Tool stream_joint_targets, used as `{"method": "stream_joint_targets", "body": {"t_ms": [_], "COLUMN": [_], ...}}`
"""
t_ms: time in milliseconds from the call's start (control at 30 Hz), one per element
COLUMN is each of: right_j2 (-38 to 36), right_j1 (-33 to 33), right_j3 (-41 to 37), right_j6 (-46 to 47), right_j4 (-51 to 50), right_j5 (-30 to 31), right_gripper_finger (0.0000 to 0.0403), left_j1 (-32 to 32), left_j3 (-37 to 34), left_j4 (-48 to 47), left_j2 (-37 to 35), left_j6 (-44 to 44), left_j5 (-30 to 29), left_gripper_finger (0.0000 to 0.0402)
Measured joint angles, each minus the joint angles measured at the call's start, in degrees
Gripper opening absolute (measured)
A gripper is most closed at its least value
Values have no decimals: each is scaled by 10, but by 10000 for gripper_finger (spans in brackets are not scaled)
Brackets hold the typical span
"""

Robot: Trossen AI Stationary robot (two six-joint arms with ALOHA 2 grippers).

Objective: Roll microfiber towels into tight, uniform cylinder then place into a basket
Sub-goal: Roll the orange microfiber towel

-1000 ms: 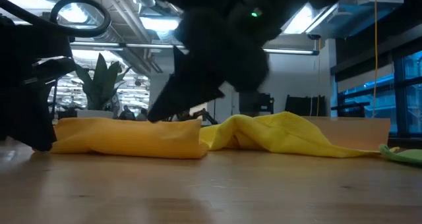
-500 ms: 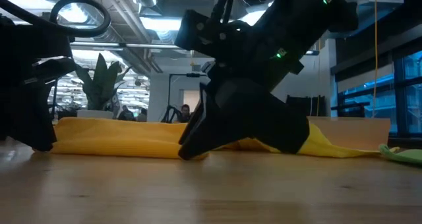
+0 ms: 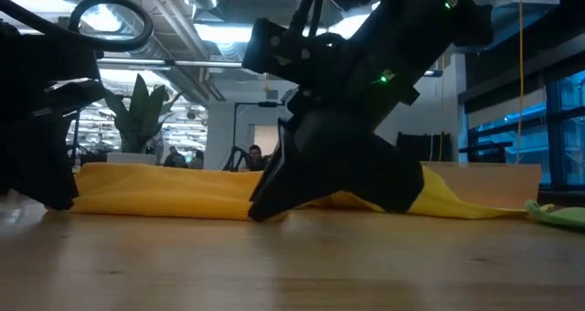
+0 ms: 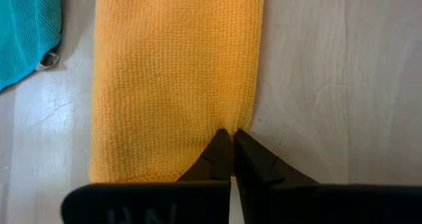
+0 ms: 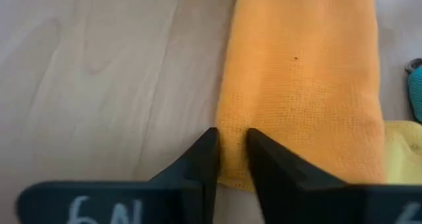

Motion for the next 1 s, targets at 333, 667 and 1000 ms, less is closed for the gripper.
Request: {"method": "stream_joint_targets", "body": {"t_ms": [333,667,1000], "right_j2": [2,3,3], "right_j1": [-1,0,0], "right_j3": [8,71,111], "right_j6": [13,57,110], "right_j4": [-7,-65,-95], "right_j5": [-18,-115,-188], "right_gripper_finger": [7,3,2], "left_j1": [2,5,5], "left_j3": [36,97,134], "left_j4": [-35,-65,-68], "left_j2": [2,3,3], "left_j6": [2,27,82], "left_j5": [30,156,236], "left_gripper_finger": [0,0,0]}}
